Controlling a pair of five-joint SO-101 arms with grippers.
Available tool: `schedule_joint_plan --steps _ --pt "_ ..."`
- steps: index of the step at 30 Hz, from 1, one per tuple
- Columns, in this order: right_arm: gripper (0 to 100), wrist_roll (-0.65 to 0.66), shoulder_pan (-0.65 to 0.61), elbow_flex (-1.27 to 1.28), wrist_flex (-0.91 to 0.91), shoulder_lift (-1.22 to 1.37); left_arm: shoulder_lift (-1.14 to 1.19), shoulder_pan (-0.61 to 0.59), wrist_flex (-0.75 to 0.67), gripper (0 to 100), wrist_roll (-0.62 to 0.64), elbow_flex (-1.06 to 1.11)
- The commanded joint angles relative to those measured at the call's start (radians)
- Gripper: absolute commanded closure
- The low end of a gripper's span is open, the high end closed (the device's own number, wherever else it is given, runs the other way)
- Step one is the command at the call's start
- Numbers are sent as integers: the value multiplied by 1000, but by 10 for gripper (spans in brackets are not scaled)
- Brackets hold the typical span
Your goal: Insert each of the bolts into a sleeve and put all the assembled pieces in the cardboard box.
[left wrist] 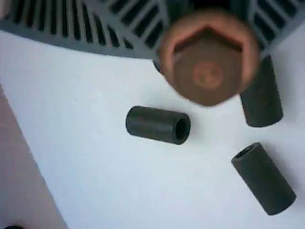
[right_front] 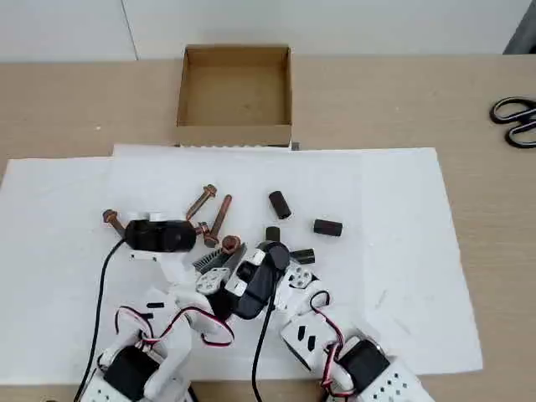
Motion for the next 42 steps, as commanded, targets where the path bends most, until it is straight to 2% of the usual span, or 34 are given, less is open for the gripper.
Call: schedule_joint_plan --steps 1,8,10,14,16,24,33,42 --pt "996 12 -2 -95 -36 -13 -6 23 18 995 -21 25" --pt "996 12 -2 -87 -36 -13 -6 17 12 987 -49 22" --pt "996 12 -2 -86 -33 -13 -6 17 12 934 -49 19" --pt "996 12 -2 -86 -30 -13 -6 15 15 747 -55 -4" --pt "996 12 -2 -86 -28 -13 -6 15 17 695 -61 -25" --pt "996 12 -2 -60 -31 -13 -6 0 18 695 -68 -134" --pt "996 12 -2 -54 -33 -13 -6 -167 15 695 -253 -148" --pt "996 12 -2 -54 -33 -13 -6 -176 14 695 -264 -148"
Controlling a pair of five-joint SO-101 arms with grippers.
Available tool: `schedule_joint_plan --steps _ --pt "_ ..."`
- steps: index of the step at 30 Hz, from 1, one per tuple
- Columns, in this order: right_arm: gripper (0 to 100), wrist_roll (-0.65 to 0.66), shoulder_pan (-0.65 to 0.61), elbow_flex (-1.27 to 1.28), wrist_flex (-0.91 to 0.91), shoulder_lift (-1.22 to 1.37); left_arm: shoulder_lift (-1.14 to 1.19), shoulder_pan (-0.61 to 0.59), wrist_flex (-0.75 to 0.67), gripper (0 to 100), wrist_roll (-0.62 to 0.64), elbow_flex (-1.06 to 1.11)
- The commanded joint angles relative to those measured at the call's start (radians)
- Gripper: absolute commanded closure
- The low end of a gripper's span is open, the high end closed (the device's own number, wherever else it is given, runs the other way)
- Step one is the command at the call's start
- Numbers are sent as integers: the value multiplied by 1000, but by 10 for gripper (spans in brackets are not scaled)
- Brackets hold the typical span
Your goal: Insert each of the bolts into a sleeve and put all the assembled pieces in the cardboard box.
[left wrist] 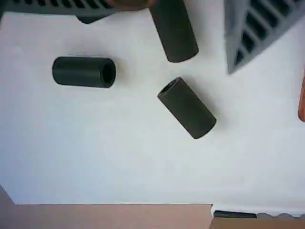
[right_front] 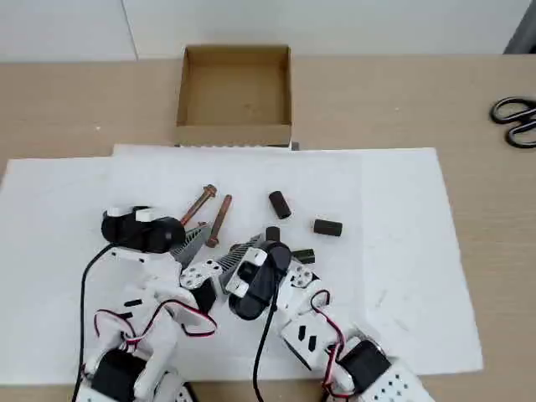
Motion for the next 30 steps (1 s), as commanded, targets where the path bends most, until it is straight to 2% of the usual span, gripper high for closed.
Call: schedule_joint_plan --steps 1,3,5,9,12,18,21,25,30 --pt "996 11 -4 -49 -16 -10 -12 -9 -3 696 -5 -45" --pt "996 11 -2 -49 -13 -10 -12 -34 -3 716 -5 -47" --pt "996 8 7 -48 -12 -10 -12 -75 -20 778 -8 -58" --pt "996 5 101 -48 -12 -4 -12 -180 -75 1000 -11 -54" --pt "996 5 170 -52 -12 -2 -12 -218 -83 990 -28 -25" --pt "997 -3 282 -72 -19 1 -12 -226 -89 994 -181 140" --pt "997 -112 337 -132 -12 35 -12 -244 -152 994 -203 228" --pt "997 -167 363 -275 -21 223 -11 -259 -192 994 -206 237" --pt "997 -224 372 -578 -61 605 -11 -259 -129 994 -207 237"
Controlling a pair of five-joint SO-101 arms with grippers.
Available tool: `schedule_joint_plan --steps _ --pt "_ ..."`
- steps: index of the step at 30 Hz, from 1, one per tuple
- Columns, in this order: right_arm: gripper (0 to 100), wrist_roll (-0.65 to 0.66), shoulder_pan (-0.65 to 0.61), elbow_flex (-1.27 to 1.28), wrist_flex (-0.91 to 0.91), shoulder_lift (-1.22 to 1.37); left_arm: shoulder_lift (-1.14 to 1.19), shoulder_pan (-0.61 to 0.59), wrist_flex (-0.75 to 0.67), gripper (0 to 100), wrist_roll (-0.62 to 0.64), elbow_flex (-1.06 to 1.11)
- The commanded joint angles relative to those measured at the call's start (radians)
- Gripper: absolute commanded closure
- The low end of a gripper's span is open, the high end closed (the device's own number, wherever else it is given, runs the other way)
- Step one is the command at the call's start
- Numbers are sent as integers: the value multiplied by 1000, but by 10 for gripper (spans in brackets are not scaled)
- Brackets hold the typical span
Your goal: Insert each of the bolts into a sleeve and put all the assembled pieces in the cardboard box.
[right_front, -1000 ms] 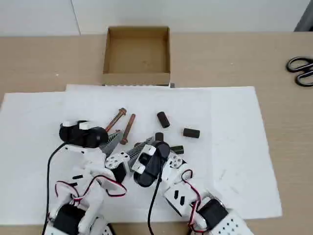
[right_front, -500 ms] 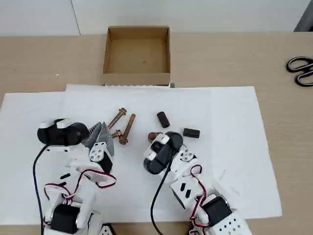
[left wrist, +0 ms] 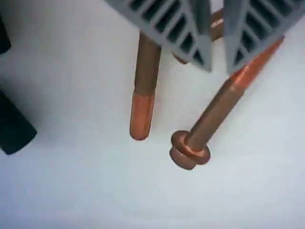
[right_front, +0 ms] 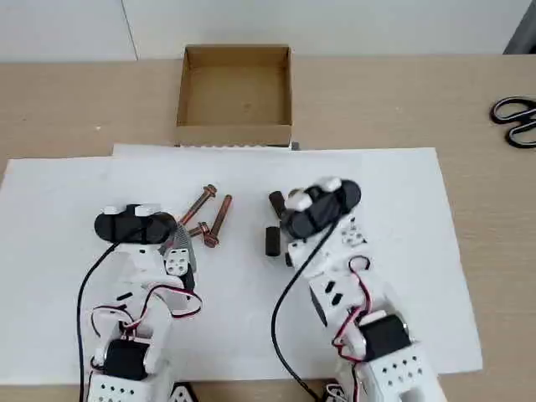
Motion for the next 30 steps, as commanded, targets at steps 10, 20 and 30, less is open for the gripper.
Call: schedule_joint_plan --steps 10,20,30 --pt "996 44 93 -980 -73 1050 -11 -6 74 994 -318 -4" --pt "995 316 82 -1702 -71 1712 -11 -6 84 994 -356 -4" --pt "995 631 19 -1990 -70 2020 -11 -6 84 994 -358 -4"
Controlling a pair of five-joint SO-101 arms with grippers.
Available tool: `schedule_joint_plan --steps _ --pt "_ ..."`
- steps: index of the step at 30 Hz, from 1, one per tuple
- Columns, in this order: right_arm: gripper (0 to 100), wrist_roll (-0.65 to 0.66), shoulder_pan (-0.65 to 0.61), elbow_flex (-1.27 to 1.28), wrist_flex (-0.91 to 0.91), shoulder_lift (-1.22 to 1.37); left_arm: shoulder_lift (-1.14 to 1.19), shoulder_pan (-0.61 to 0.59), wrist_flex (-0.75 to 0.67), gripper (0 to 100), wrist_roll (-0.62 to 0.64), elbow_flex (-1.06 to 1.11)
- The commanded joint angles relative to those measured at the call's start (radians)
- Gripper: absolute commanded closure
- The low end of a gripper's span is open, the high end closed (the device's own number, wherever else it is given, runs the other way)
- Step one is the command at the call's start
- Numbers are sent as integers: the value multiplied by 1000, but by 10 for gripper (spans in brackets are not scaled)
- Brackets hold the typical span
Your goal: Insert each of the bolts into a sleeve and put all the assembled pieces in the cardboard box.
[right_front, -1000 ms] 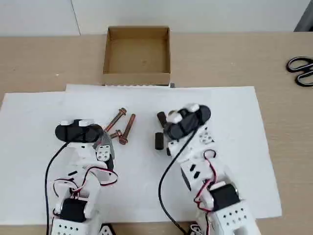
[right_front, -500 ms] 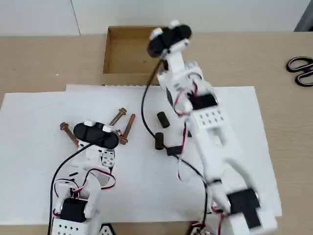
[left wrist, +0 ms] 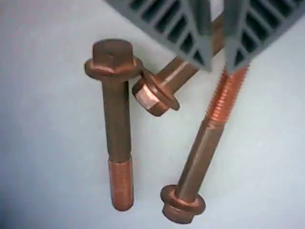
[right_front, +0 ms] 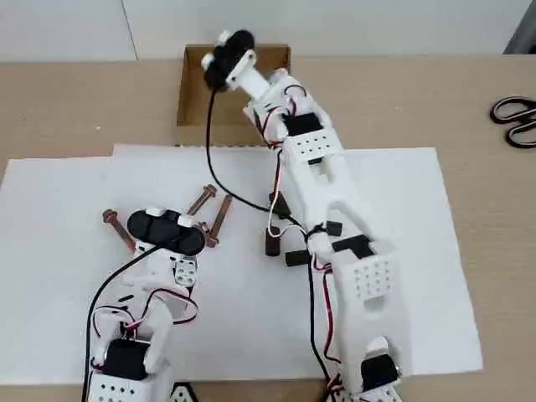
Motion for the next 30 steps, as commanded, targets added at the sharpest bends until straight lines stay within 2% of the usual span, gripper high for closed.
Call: schedule_joint_plan --steps 1,5,10,12,16,21,25,30 --pt "995 71 -39 -101 -27 7 -11 -6 5 994 -8 -4" --pt "990 109 -65 -103 -33 39 -11 -6 6 994 -8 -4" --pt "840 106 -70 -103 -27 44 -11 -6 6 994 -8 -4" --pt "813 97 -70 -103 -25 44 -11 -6 6 994 -8 -4" --pt "842 86 -70 -115 30 39 -11 -6 8 994 -8 -4" --pt "905 84 -65 -244 183 39 -11 -6 8 994 -8 -4" --pt "998 86 -64 -411 400 39 -11 -6 8 994 -8 -4" --pt "996 68 -68 -660 714 47 -11 -6 8 994 -8 -4"
